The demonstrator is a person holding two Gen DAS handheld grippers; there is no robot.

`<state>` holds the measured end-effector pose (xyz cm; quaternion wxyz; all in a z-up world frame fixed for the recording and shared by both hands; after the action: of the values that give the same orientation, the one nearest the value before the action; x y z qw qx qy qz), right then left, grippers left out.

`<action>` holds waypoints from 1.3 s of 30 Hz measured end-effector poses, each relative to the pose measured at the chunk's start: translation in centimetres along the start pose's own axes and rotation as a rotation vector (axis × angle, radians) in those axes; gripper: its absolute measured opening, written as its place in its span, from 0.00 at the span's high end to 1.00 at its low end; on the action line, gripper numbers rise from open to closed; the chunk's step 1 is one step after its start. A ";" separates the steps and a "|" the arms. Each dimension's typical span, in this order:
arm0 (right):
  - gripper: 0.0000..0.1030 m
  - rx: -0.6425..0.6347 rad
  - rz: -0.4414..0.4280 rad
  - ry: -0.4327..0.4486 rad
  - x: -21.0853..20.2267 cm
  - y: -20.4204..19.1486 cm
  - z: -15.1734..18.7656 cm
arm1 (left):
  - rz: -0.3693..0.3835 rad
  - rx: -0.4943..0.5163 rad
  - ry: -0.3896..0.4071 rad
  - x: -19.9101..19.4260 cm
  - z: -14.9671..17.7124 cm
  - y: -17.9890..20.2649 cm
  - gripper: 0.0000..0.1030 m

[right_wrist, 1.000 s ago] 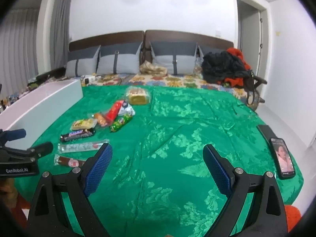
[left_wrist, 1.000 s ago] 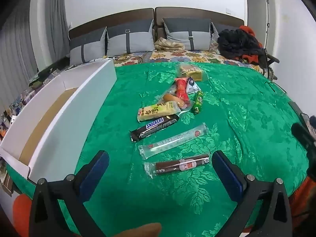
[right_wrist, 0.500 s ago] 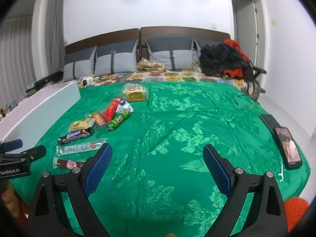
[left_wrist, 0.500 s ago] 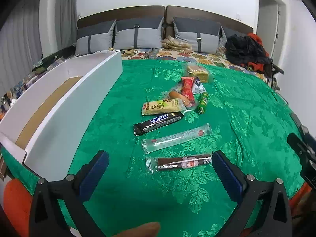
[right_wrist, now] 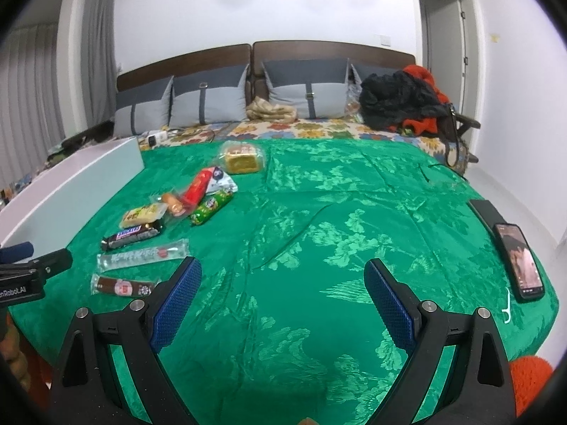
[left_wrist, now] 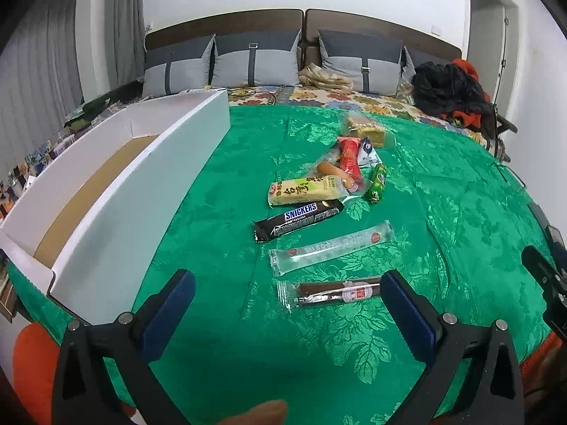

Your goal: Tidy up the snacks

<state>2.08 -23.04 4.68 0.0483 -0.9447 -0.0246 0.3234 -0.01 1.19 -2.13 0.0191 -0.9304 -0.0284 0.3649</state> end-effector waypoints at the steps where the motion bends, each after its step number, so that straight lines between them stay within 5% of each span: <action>1: 0.08 -0.004 -0.001 -0.001 0.0 -0.1 0.0 | 0.005 0.002 -0.003 0.0 0.0 0.1 0.00; 39: 0.08 0.007 -0.012 -0.023 0.9 0.1 0.6 | -0.004 0.023 -0.049 0.9 0.4 0.0 0.00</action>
<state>2.41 -23.06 3.65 0.0530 -0.9406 -0.0296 0.3342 0.36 1.26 -3.07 0.0298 -0.9209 -0.0267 0.3877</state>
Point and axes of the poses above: each gripper's, at about its wrist camera, not at the fingertips, and x roughly the way its jaws point, y to its right, z to its underside, the point moved 1 cm from there along x, roughly the way its jaws point, and after that the axes turned 6 degrees about x, right-handed, at the moved point
